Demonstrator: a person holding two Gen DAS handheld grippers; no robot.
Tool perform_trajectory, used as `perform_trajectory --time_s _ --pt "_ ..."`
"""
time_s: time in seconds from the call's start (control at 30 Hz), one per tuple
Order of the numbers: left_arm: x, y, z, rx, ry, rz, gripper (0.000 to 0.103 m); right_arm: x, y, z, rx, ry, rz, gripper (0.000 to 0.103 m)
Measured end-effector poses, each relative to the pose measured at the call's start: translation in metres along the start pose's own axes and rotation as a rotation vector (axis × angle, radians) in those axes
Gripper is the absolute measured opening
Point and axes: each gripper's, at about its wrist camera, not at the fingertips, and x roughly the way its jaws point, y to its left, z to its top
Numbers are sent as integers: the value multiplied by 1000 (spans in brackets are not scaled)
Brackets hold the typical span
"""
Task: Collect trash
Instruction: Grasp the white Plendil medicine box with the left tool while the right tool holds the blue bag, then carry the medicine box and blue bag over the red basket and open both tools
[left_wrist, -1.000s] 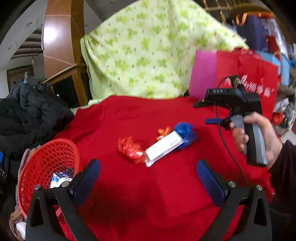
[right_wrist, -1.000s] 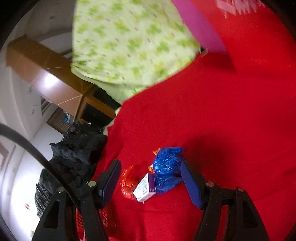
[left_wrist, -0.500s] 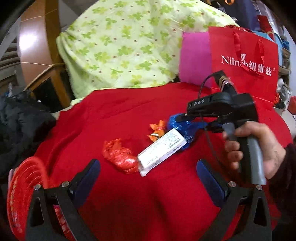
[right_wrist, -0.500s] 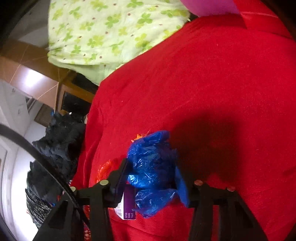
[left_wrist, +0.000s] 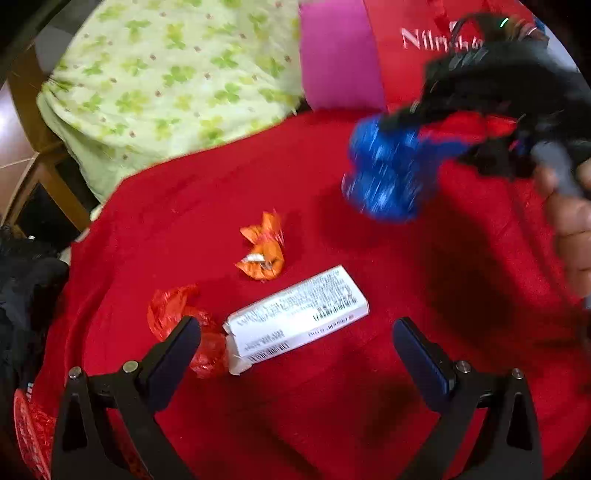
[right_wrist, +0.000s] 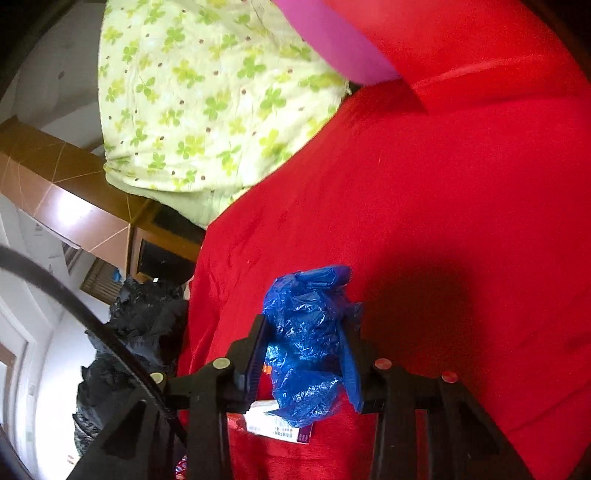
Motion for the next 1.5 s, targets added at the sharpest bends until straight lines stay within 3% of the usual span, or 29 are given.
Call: perform_trajectory --time_s 0.23,0.53,0.73,0.77,0.8,0.87,1.0,1.1,1.3,1.5 --pt "16 9 4 -76 52 15 103 -15 7 -1 -36 -73 -33 39" --pt "47 2 12 61 162 33 103 4 2 -5 -10 -57 -68 39" --pt "60 -2 20 125 175 55 100 9 -1 -5 -9 -64 -87 39" --pt "61 -2 21 130 171 52 92 9 -1 -5 -10 -65 -88 39" --pt "62 -2 23 131 171 48 73 10 0 -5 -14 -68 -92 39" --pt "64 -1 28 118 178 10 47 10 1 -5 -22 -73 -98 39" --pt "54 -2 36 131 124 37 37 7 4 -6 -41 -87 -110 39" --pt "38 5 42 87 72 8 35 6 7 -6 -56 -94 -114 39" --pt "-20 26 44 -109 -69 -51 33 -2 19 -10 -108 -134 -101 39" --pt "-112 57 29 -330 -260 -52 33 -20 46 -21 -218 -204 -54 39"
